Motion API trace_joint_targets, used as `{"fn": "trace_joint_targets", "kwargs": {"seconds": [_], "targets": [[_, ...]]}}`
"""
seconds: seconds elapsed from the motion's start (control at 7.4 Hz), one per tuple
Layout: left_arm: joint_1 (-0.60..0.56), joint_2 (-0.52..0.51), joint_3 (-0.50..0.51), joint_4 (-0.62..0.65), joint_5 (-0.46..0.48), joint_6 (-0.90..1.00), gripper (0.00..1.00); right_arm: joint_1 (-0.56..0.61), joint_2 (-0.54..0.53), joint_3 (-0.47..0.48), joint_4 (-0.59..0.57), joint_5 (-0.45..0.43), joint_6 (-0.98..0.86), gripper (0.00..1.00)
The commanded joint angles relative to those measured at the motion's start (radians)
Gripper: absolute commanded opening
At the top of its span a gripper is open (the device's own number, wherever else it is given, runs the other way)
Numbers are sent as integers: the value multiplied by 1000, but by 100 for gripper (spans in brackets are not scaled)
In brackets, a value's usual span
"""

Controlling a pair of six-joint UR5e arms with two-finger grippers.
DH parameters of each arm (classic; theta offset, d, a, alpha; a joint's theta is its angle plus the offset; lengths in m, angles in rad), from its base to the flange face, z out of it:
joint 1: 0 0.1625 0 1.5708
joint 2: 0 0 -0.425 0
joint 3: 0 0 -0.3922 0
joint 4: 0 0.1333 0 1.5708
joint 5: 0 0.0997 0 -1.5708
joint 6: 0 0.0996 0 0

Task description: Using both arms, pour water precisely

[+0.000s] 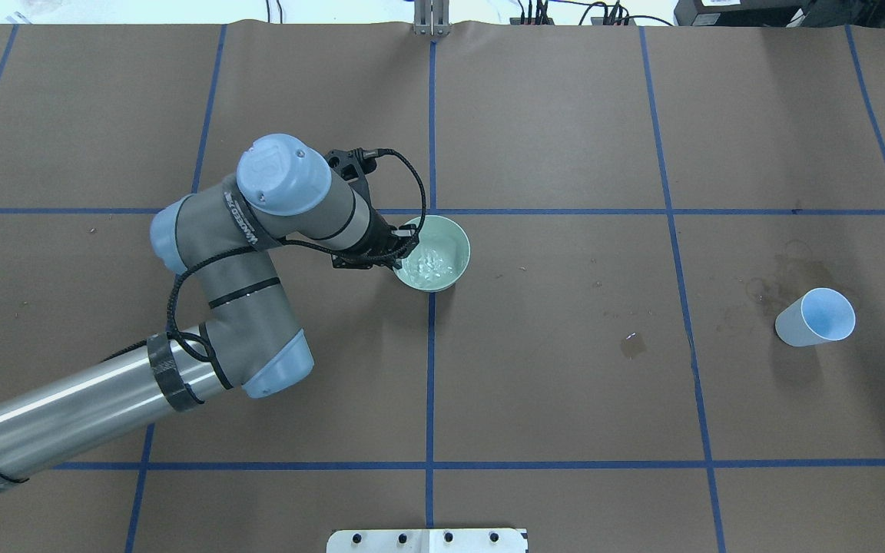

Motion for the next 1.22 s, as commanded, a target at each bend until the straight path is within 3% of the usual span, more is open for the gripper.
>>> {"fn": "trace_joint_targets", "kwargs": {"seconds": [0.0, 0.41, 0.68, 1.08], "targets": [[-148, 94, -79, 3, -172, 56, 0, 0, -3, 1, -19, 4, 1, 100], [-314, 306, -169, 1, -285, 305, 0, 0, -8, 1, -22, 4, 3, 100], [-380, 479, -204, -8, -287, 533, 0, 0, -6, 3, -20, 4, 11, 100], [-483, 637, -203, -14, -287, 776, 0, 0, -3, 4, -20, 2, 12, 100]]}}
